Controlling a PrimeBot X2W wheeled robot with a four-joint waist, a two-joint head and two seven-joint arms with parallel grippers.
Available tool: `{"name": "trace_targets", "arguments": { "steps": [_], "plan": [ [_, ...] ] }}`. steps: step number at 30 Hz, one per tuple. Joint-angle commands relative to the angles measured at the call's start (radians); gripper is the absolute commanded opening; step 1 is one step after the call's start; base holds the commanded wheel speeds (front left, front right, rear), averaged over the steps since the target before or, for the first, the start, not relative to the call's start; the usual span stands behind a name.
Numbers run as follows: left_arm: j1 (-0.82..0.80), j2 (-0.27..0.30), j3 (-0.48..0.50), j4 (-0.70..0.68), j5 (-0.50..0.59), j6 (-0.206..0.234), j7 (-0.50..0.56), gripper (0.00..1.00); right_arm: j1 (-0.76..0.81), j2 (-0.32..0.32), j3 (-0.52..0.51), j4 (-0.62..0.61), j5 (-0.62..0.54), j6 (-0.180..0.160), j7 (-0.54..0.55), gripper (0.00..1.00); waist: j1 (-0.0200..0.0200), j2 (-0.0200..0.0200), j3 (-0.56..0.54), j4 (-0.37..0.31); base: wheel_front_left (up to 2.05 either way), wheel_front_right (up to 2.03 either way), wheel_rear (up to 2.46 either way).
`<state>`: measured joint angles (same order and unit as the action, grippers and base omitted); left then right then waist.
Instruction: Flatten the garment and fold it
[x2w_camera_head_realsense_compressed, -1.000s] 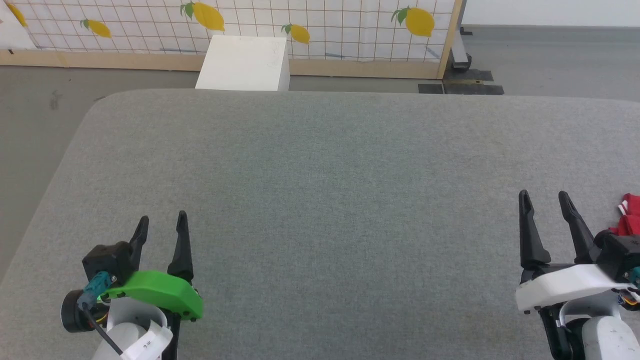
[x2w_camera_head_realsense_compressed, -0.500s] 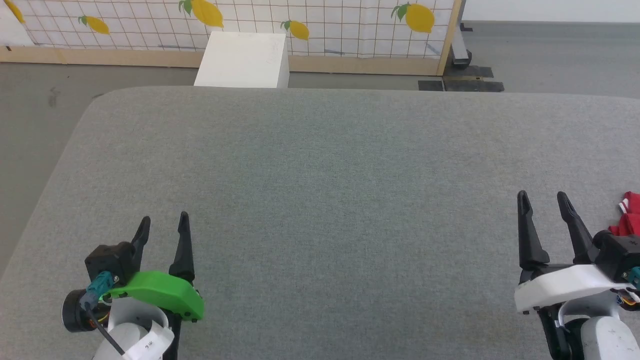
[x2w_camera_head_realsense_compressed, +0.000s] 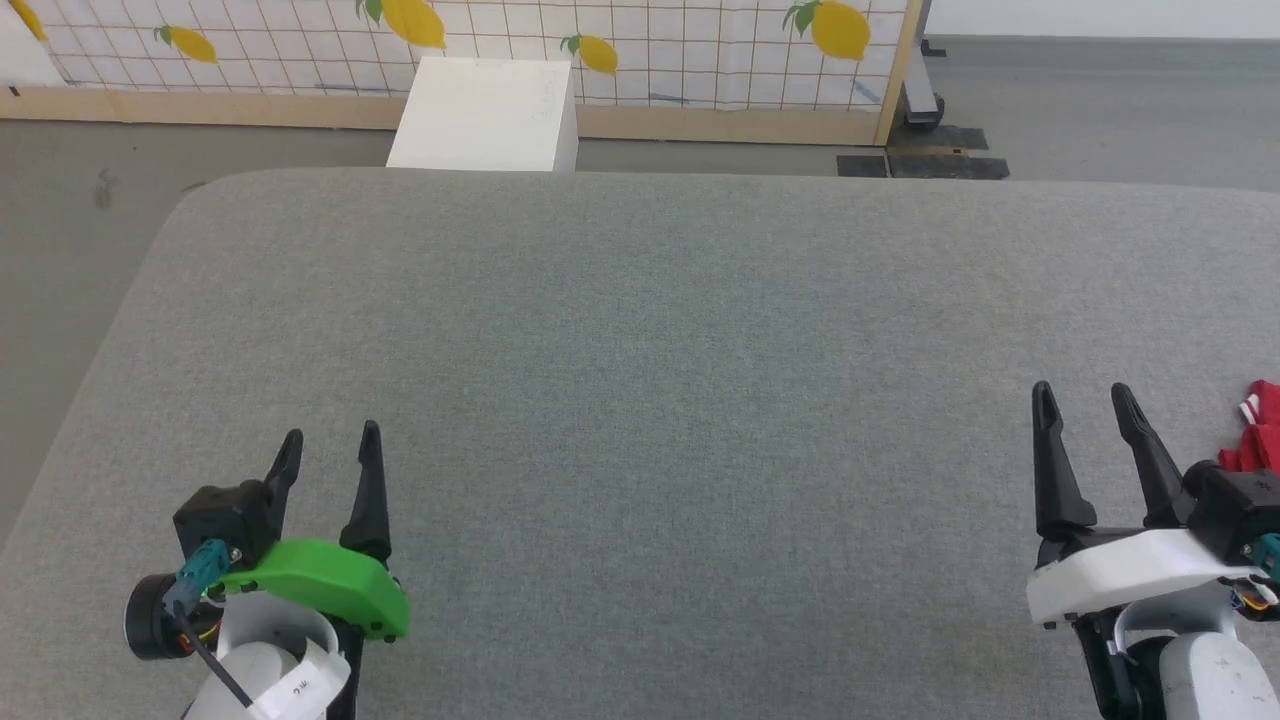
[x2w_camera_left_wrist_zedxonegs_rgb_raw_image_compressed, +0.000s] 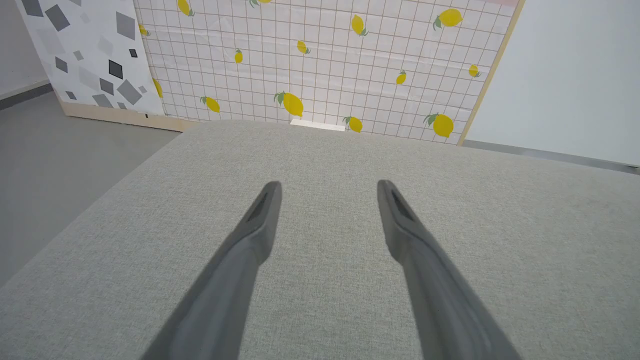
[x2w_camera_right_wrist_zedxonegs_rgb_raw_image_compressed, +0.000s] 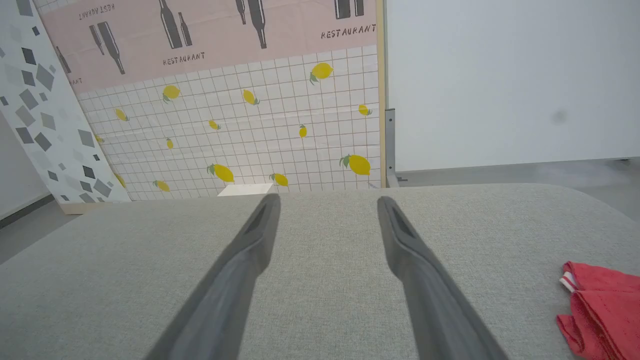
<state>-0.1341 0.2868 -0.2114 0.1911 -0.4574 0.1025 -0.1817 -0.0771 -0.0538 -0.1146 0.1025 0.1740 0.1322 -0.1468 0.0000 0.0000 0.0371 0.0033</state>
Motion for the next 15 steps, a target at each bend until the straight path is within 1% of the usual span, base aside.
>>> {"name": "trace_targets", "arguments": {
  "steps": [1,15],
  "plan": [
    [-0.020,0.011,-0.004,0.008,0.004,0.003,-0.007,1.00,-0.007,0.003,0.001,0.003,0.000,-0.002,-0.003,1.00,0.0000,0.0000,0.002,0.000,0.00,0.00,0.00],
    [-0.027,0.014,-0.013,0.011,-0.003,0.006,-0.007,1.00,-0.010,0.003,0.008,0.005,0.009,-0.002,-0.002,1.00,0.0000,0.0000,0.009,-0.003,0.00,0.00,0.00]
  ]
}}
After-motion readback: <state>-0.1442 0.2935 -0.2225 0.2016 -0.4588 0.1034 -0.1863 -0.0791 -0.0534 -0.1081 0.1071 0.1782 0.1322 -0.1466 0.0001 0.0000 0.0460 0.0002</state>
